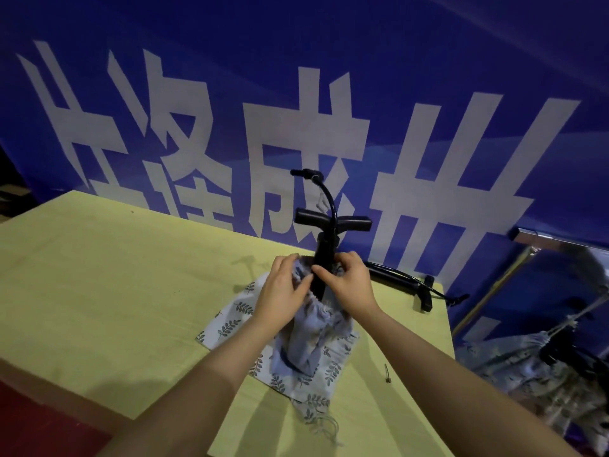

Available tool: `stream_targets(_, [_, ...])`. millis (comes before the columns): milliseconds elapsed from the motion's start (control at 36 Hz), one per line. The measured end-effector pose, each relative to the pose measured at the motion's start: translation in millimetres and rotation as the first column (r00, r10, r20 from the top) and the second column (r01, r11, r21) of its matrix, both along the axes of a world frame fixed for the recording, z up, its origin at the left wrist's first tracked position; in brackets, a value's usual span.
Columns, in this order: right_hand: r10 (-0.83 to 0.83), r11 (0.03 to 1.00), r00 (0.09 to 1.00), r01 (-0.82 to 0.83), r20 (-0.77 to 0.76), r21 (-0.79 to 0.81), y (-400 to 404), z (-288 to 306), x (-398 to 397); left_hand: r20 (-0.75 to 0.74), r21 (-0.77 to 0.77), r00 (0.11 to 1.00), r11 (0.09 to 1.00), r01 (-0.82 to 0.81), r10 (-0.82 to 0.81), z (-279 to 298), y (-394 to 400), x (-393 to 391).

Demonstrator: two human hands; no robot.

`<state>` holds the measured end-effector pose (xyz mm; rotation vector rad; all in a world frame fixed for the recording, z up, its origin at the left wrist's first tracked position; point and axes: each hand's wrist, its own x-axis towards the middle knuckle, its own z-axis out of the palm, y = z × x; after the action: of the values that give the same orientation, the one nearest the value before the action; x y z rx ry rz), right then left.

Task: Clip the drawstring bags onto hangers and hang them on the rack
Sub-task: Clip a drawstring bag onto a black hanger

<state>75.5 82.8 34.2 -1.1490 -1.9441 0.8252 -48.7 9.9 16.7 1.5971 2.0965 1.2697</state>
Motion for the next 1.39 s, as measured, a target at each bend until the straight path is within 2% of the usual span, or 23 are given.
stream_targets(83, [-0.031,0.999,0.999,0.031,0.028,0.011,-2.5,-4.7,-1.3,0.0,0.129,0.992,0.984,-0.122,0.123,8.2,-3.7,0.1])
stream_targets(167, [-0.052,0.999,0.998,0.052,0.034,0.01,-2.3,-6.1,-3.6,-0.196,0.359,0.956,0.923,-0.136,0.217,19.1,0.5,-2.8])
stream_targets(194, [-0.053,0.999,0.998,0.053,0.033,0.008,-2.0,-6.1,-4.1,-0.283,0.385,0.932,0.917,-0.104,0.224,25.7,2.7,-3.1])
stream_targets(278, [-0.047,0.999,0.998,0.047,0.035,0.001,-2.5,-5.3,-3.8,-0.525,0.295,0.838,0.955,0.012,0.151,50.1,12.8,-0.6])
stream_targets(389, [-0.017,0.999,0.997,0.014,0.08,0.036,-0.7,-4.3,-0.4,-0.788,0.097,0.615,0.991,0.095,0.018,72.8,27.8,8.4])
stream_targets(444, [0.012,0.999,0.997,-0.014,0.082,0.031,0.0,-1.5,2.1,-0.806,0.025,0.59,0.996,0.09,-0.033,78.8,32.7,14.1])
stream_targets(583, [0.154,0.986,0.984,-0.148,0.088,-0.072,-0.5,1.3,18.1,-0.742,-0.112,0.659,0.992,0.056,-0.121,86.9,37.8,20.6])
stream_targets(639, [0.136,0.988,0.988,-0.13,0.071,-0.085,0.5,2.2,26.6,-0.733,-0.14,0.67,0.99,0.023,-0.119,89.5,36.6,19.2])
stream_targets(778, [0.022,0.999,0.996,-0.019,0.09,-0.035,7.7,11.3,41.3,-0.756,-0.111,0.642,0.992,0.062,-0.125,94.5,30.4,13.1])
stream_targets(833, [0.036,0.997,0.987,-0.026,0.155,-0.07,10.2,17.3,44.1,-0.77,-0.079,0.626,0.992,0.094,-0.121,94.3,27.0,14.3])
stream_targets(917, [0.046,0.998,0.941,-0.03,0.335,-0.053,13.0,25.8,46.4,-0.755,-0.031,0.644,0.988,0.148,-0.121,90.9,23.9,18.1])
stream_targets(972, [0.02,1.0,0.935,-0.014,0.354,-0.02,15.0,30.3,47.0,-0.759,0.015,0.642,0.983,0.182,-0.108,90.0,23.0,19.2])
stream_targets(1111, [-0.054,0.999,0.972,0.051,0.231,0.016,21.3,42.7,48.1,-0.777,0.075,0.622,0.969,0.237,-0.092,95.1,23.2,20.2])
stream_targets(1194, [-0.042,0.996,0.998,0.045,0.042,-0.073,20.3,56.1,51.2,-0.756,0.031,0.645,0.978,0.208,-0.113,98.8,23.4,19.5])
stream_targets(1278, [-0.041,0.997,0.995,0.036,-0.086,-0.064,18.3,70.1,52.9,-0.753,0.011,0.648,0.983,0.185,-0.113,101.6,23.3,20.7])
stream_targets(1389, [-0.069,0.978,0.927,-0.011,-0.369,-0.209,19.7,84.1,48.5,-0.754,0.022,0.647,0.98,0.199,-0.114,106.9,21.4,24.6])
